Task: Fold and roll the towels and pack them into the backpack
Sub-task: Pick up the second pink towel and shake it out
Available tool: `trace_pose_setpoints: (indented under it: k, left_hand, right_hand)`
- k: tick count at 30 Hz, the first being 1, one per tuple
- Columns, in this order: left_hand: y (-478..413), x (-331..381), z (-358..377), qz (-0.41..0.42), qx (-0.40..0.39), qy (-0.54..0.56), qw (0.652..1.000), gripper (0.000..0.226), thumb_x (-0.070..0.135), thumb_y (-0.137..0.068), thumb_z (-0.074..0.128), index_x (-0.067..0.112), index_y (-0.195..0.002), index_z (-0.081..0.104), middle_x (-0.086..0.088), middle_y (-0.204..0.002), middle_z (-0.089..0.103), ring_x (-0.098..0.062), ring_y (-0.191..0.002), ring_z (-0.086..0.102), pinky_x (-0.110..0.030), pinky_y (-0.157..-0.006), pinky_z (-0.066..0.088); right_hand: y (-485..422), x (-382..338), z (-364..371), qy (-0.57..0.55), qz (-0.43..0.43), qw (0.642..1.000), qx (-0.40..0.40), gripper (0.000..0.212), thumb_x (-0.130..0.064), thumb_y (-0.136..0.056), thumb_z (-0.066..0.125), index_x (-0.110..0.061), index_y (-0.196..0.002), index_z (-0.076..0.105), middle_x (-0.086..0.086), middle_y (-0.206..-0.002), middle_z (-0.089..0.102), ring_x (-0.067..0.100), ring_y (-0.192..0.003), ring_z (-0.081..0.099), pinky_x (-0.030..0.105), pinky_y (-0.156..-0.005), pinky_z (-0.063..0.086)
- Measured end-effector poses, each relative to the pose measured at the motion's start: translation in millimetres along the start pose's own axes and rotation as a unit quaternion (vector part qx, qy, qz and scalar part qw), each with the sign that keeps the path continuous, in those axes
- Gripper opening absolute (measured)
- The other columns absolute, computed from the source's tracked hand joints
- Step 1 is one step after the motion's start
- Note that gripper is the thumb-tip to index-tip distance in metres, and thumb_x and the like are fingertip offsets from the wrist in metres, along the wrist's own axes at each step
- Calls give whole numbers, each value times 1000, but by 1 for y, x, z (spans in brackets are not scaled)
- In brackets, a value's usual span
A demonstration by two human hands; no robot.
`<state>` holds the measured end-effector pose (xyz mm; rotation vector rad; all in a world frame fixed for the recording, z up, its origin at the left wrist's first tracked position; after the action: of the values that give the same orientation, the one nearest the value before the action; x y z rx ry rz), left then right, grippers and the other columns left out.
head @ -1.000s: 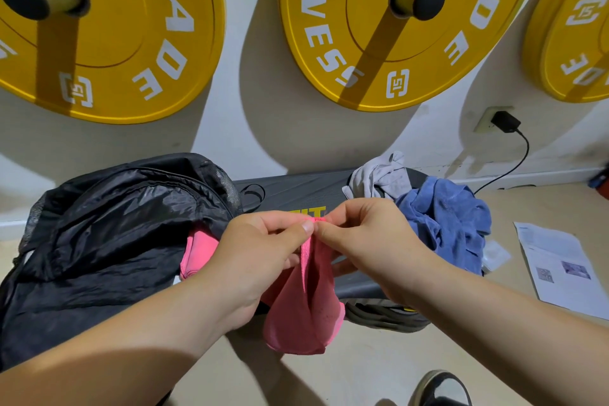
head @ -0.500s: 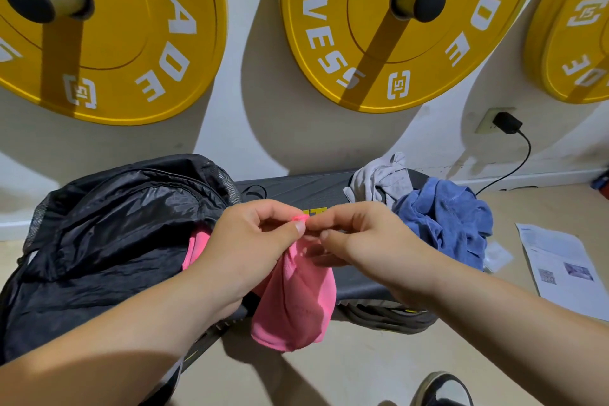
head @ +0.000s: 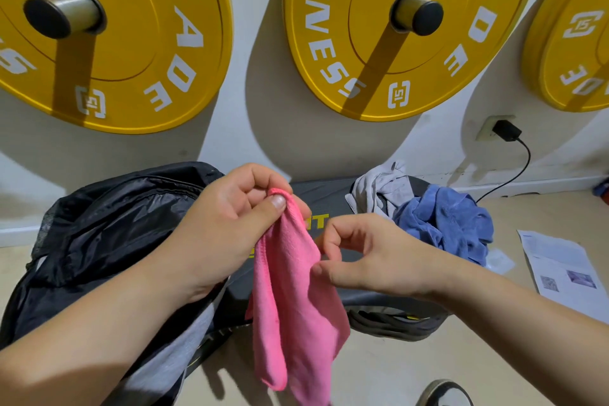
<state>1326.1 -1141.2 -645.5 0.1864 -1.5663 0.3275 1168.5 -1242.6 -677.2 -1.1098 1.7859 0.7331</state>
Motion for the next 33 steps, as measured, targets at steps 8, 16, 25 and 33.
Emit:
trace_pose_setpoints:
  k: [8, 16, 25, 33]
  left_hand:
    - [0, 0, 4, -3, 22, 41, 999, 13, -3, -101, 48, 6, -99, 58, -20, -93, 77, -22, -75, 75, -24, -63, 57]
    - [-5, -10, -12, -2, 84, 31, 996, 18, -2, -102, 47, 10, -99, 59, -17, -94, 77, -30, -86, 75, -33, -74, 60]
    - [-11, -34, -34, -13, 150, -81, 985, 16, 4, -100, 56, 17, -96, 66, -1, -73, 70, -8, -59, 56, -26, -57, 42]
    - [-15, -46, -55, -33, 194, -104, 975, 16, 12, -101, 57, 24, -97, 66, -8, -85, 74, -24, -75, 60, -43, -73, 44]
  right_hand:
    - [7, 44, 25, 8, 103, 992, -71, 24, -23, -84, 82, -13, -100, 67, 8, -94, 75, 15, -83, 71, 46, -87, 59]
    - [7, 72, 16, 187, 193, 961, -71, 32, -44, -79, 81, -17, -87, 65, -5, -78, 67, 17, -74, 63, 29, -71, 53]
    - [10, 91, -48, 178, 240, 936, 188, 18, -33, -80, 84, -19, -77, 71, -2, -75, 60, 16, -72, 58, 18, -56, 42]
    - [20, 72, -64, 47, 195, 964, 174, 30, -22, -76, 88, -12, -72, 60, 0, -68, 56, 13, -63, 47, 30, -62, 38]
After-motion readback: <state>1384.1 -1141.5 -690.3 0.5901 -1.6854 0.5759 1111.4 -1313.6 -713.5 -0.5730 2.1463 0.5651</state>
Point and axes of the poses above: each hand's wrist, its own y-axis away from the middle knuckle, its own z-axis out of the palm, x = y × z, the point moved 4 cm from there along -y, towards the middle knuckle
